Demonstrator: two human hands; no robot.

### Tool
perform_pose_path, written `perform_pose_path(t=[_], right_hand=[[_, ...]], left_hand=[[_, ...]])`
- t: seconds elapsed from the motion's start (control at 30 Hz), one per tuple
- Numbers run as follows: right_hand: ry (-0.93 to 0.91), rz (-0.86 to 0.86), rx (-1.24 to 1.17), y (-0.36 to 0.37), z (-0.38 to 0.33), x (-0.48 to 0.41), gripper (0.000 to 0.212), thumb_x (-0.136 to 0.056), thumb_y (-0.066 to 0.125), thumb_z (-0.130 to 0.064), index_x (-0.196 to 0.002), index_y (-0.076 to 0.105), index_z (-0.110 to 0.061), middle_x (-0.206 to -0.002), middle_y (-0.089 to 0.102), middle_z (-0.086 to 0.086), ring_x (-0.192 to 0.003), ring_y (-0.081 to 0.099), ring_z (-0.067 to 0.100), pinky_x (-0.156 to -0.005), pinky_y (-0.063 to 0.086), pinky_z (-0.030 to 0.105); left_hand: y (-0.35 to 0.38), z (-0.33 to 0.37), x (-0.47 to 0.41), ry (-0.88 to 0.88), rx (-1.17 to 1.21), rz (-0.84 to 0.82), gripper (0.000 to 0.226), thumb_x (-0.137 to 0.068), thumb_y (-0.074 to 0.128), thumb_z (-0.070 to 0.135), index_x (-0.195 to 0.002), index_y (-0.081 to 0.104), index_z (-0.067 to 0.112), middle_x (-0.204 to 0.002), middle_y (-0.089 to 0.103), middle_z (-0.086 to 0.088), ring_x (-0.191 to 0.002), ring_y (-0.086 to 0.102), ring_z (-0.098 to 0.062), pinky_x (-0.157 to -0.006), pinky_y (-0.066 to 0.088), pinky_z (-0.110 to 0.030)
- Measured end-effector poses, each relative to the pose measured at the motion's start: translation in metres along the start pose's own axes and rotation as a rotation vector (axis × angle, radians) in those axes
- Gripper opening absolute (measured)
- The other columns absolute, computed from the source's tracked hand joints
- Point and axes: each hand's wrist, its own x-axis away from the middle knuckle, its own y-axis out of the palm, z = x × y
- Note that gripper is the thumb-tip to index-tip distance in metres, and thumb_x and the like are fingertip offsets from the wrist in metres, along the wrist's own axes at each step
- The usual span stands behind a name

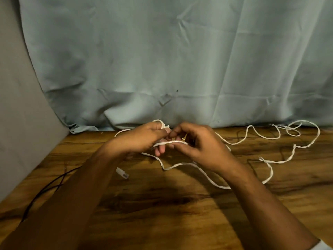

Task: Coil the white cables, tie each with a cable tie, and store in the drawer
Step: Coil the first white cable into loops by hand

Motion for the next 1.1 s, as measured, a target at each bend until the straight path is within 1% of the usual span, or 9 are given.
perform_pose_path(t=[0.1,0.17,0.33,0.43,0.53,0.6,0.7,0.87,1.1], right_hand=[[-0.005,0.008,0.112,-0.003,0.008,0.001,0.01,-0.096,0.071,-0.033,-0.106,0.074,-0.03,-0.084,0.069,-0.017,-0.072,0.061,0.003,-0.062,0.05,0.032],[-0.055,0.068,0.185,-0.001,0.007,0.001,0.013,-0.098,0.07,-0.03,-0.109,0.076,-0.027,-0.09,0.071,-0.015,-0.076,0.06,0.001,-0.065,0.05,0.029],[-0.13,0.137,0.335,0.003,0.002,0.002,0.017,-0.099,0.069,-0.028,-0.114,0.076,-0.027,-0.099,0.074,-0.012,-0.086,0.064,0.005,-0.069,0.049,0.026],[-0.13,0.195,0.323,-0.002,0.006,0.003,0.02,-0.1,0.066,-0.038,-0.111,0.078,-0.026,-0.094,0.074,-0.011,-0.081,0.065,0.006,-0.067,0.054,0.034],[-0.144,0.212,0.266,-0.007,0.01,0.002,0.022,-0.099,0.067,-0.041,-0.109,0.079,-0.024,-0.09,0.073,-0.01,-0.078,0.067,0.008,-0.064,0.054,0.039],[-0.107,0.262,0.138,-0.009,0.013,0.001,0.02,-0.096,0.072,-0.038,-0.105,0.081,-0.023,-0.089,0.076,-0.009,-0.079,0.07,0.009,-0.065,0.056,0.042],[0.014,0.279,-0.281,-0.01,0.012,-0.001,0.013,-0.093,0.077,-0.021,-0.103,0.082,-0.015,-0.088,0.08,-0.005,-0.078,0.073,0.008,-0.069,0.06,0.036],[0.168,0.356,-0.643,-0.01,0.009,-0.003,0.018,-0.098,0.067,-0.015,-0.112,0.078,-0.012,-0.067,0.063,-0.004,-0.06,0.051,0.011,-0.053,0.04,0.023],[0.431,0.427,-0.966,0.019,0.011,-0.003,0.028,-0.107,0.055,-0.02,-0.13,0.069,-0.017,-0.073,0.054,0.001,-0.052,0.039,0.01,-0.043,0.037,0.024]], left_hand=[[-0.01,-0.004,-0.002,-0.007,0.054,0.054,0.029,-0.109,0.042,0.028,-0.092,0.059,0.012,-0.055,0.062,0.001,-0.051,0.056,-0.015,-0.061,0.046,-0.026],[-0.011,-0.003,-0.001,-0.03,0.102,0.037,0.029,-0.109,0.043,0.028,-0.092,0.06,0.011,-0.056,0.064,-0.002,-0.051,0.057,-0.015,-0.059,0.047,-0.025],[-0.006,-0.005,-0.002,-0.037,0.168,-0.126,0.034,-0.107,0.045,0.027,-0.091,0.064,0.005,-0.053,0.05,-0.002,-0.048,0.049,-0.015,-0.055,0.045,-0.024],[-0.011,-0.006,0.0,-0.019,0.34,-0.254,0.03,-0.098,0.051,0.031,-0.09,0.061,0.004,-0.058,0.042,-0.003,-0.052,0.042,-0.016,-0.053,0.043,-0.022],[-0.018,-0.009,0.003,0.025,0.408,-0.366,0.028,-0.104,0.051,0.028,-0.091,0.06,0.005,-0.061,0.042,-0.002,-0.058,0.044,-0.016,-0.062,0.041,-0.027],[-0.022,-0.01,0.007,0.058,0.475,-0.404,0.027,-0.104,0.048,0.026,-0.087,0.059,0.007,-0.063,0.041,-0.003,-0.062,0.045,-0.018,-0.07,0.039,-0.033],[-0.028,-0.009,0.012,0.104,0.678,-0.481,0.027,-0.105,0.044,0.023,-0.085,0.054,0.009,-0.063,0.043,-0.001,-0.065,0.045,-0.019,-0.08,0.041,-0.038],[-0.031,-0.005,0.008,0.19,1.188,-0.62,0.027,-0.11,0.039,0.026,-0.095,0.052,0.008,-0.072,0.059,-0.006,-0.075,0.059,-0.023,-0.102,0.043,-0.044],[-0.036,0.008,0.004,0.315,1.424,-0.454,0.032,-0.107,0.046,0.025,-0.096,0.066,0.002,-0.107,0.074,-0.017,-0.102,0.072,-0.032,-0.111,0.044,-0.046]])
